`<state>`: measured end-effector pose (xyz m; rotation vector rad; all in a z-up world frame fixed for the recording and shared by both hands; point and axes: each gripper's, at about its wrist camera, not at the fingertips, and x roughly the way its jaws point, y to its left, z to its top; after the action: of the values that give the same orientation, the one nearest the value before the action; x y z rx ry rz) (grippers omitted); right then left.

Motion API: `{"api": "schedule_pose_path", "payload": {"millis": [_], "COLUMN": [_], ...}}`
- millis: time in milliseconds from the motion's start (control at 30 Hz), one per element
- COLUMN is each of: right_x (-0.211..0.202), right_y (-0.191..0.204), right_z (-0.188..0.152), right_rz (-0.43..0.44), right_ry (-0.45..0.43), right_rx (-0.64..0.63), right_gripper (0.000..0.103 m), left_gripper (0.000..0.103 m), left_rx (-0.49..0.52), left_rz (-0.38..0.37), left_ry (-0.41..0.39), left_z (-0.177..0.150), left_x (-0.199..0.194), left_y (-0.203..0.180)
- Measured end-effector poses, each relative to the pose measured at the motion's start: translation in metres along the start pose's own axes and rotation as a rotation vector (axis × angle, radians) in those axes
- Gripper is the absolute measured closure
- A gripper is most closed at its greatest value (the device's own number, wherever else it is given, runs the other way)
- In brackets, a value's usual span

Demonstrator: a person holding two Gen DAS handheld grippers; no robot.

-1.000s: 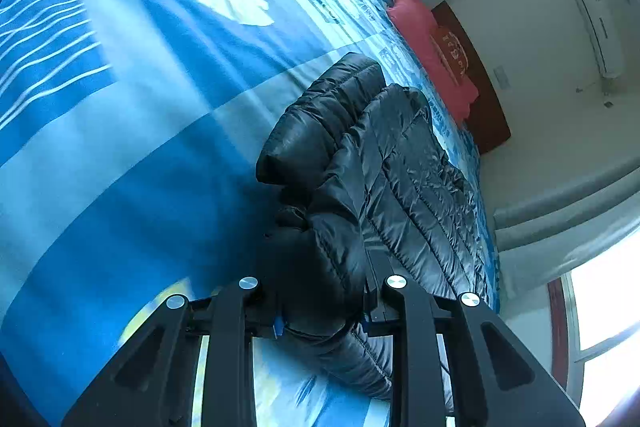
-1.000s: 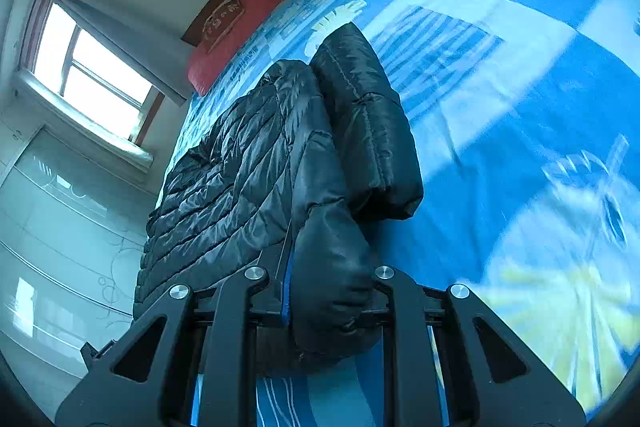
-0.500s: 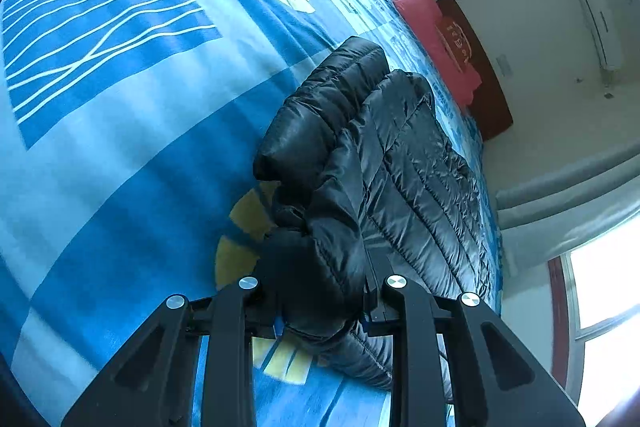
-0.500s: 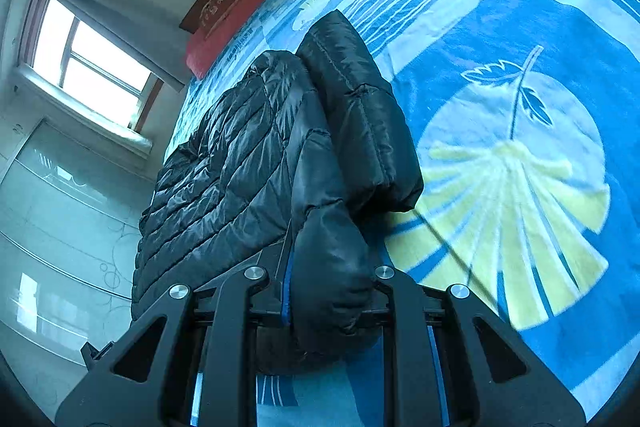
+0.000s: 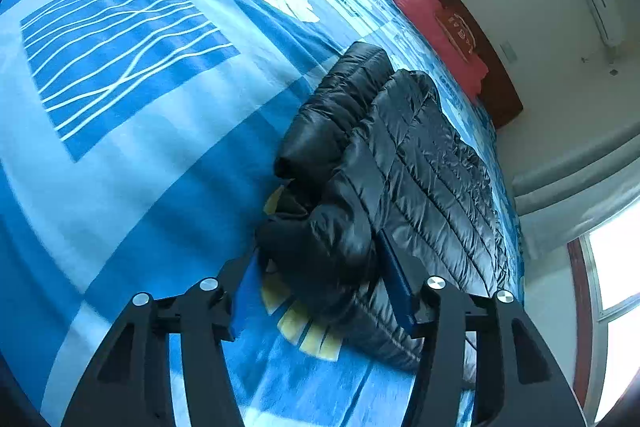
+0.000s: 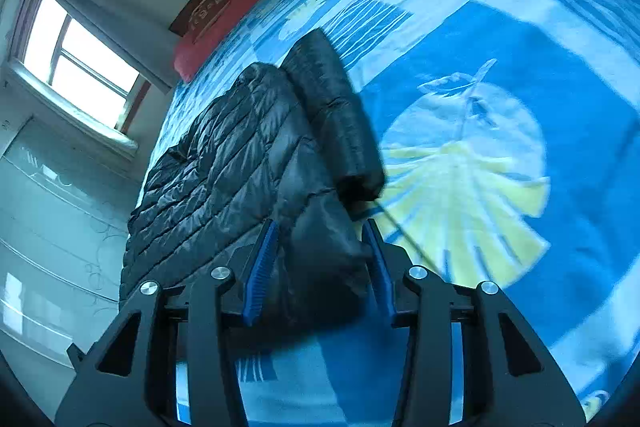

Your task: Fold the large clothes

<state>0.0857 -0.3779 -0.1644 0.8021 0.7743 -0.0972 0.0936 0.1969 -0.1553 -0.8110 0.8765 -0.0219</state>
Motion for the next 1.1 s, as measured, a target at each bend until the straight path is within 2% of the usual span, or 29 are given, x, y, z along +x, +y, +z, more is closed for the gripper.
{"api": "schedule_pose_path", "payload": {"millis": [167, 267, 400, 633, 733, 800, 933, 1100], "right_x": [-0.032, -0.048, -0.051, 0.005, 0.038, 0.062, 0.097, 0.142], "right_y": [-0.004, 0.007, 0.038, 0.128, 0.167, 0.190, 0.212, 0.207], "right_z": [0.000, -0.001, -0.006, -0.025, -0.030, -0.031, -0.037, -0.048], "right_rz": [-0.097, -0.157, -0.122, 0.034, 0.093, 0.137, 0.137, 0.078], "right_ry": [-0.046, -0.089, -0.096, 0.030, 0.091, 0.124, 0.157, 0.240], "right_rx": [-0.034, -0.085, -0.163, -0.336, -0.382, -0.390, -0.418, -0.407], "right_gripper": [0.056, 0.056, 0.056, 0.059, 0.068, 0.069, 0.070, 0.070], "left_gripper": [0.044, 0.044, 0.044, 0.043, 0.043, 0.043, 0.042, 0.038], "left_rx": [-0.021, -0.023, -0.018, -0.008, 0.006, -0.005, -0.048, -0.040], "left_rz": [-0.017, 0.002, 0.018, -0.020, -0.042, -0.061, -0.074, -0.046], "left_ry": [0.012, -0.002, -0.031, -0.056, -0.036, -0.022, -0.023, -0.005], "left_z": [-0.004, -0.003, 0.003, 0.024, 0.034, 0.040, 0.055, 0.076], "left_x": [-0.012, -0.024, -0.038, -0.039, -0.026, -0.018, 0.001, 0.031], "left_y": [0.011, 0.018, 0.023, 0.007, -0.008, -0.013, -0.018, -0.019]}}
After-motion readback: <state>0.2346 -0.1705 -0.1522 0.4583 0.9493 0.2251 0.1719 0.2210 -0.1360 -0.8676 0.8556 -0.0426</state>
